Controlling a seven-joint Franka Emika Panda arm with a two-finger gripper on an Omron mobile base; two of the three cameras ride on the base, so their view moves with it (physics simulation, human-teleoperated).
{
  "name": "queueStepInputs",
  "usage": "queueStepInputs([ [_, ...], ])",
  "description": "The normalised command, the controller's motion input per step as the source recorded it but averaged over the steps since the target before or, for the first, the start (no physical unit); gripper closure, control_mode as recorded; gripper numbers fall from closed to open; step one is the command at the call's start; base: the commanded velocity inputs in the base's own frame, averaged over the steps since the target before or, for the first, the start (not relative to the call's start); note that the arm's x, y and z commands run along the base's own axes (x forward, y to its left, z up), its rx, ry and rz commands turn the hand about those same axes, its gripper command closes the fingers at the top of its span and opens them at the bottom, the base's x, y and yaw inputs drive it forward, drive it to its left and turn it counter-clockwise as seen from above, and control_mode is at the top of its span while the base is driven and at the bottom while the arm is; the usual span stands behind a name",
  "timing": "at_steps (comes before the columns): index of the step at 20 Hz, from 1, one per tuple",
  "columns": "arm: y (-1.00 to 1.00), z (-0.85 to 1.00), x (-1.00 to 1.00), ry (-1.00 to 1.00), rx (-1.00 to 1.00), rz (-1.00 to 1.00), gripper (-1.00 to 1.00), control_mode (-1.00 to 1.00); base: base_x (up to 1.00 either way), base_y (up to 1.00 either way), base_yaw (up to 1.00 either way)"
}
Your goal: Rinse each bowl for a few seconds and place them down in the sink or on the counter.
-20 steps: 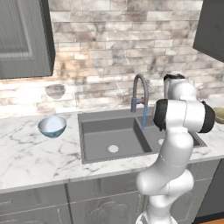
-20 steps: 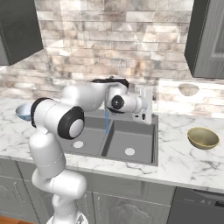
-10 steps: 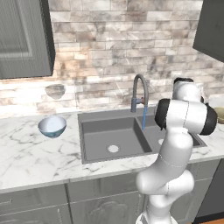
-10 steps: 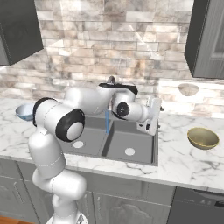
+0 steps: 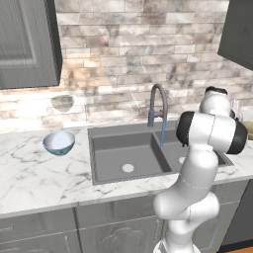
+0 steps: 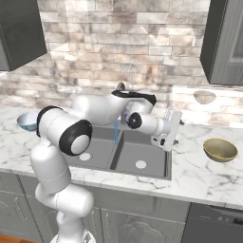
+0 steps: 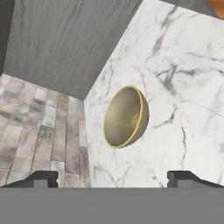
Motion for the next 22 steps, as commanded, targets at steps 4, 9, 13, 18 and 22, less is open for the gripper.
queueStepInputs([
  [4, -0.29, 0.05, -0.04, 0.02, 0.06, -0.04, -1.0, -1.0, 0.0, 0.0, 0.0],
  [9, -0.26, 0.0, 0.0, 0.04, 0.04, -0.02, -1.0, -1.0, 0.0, 0.0, 0.0],
  [13, -0.25, -0.04, 0.02, 0.06, 0.04, 0.01, -1.0, -1.0, 0.0, 0.0, 0.0],
  [18, -0.32, -0.02, 0.0, 0.03, 0.05, 0.0, -1.0, -1.0, 0.0, 0.0, 0.0],
  [22, -0.33, 0.0, 0.0, 0.0, 0.05, 0.0, -1.0, -1.0, 0.0, 0.0, 0.0],
])
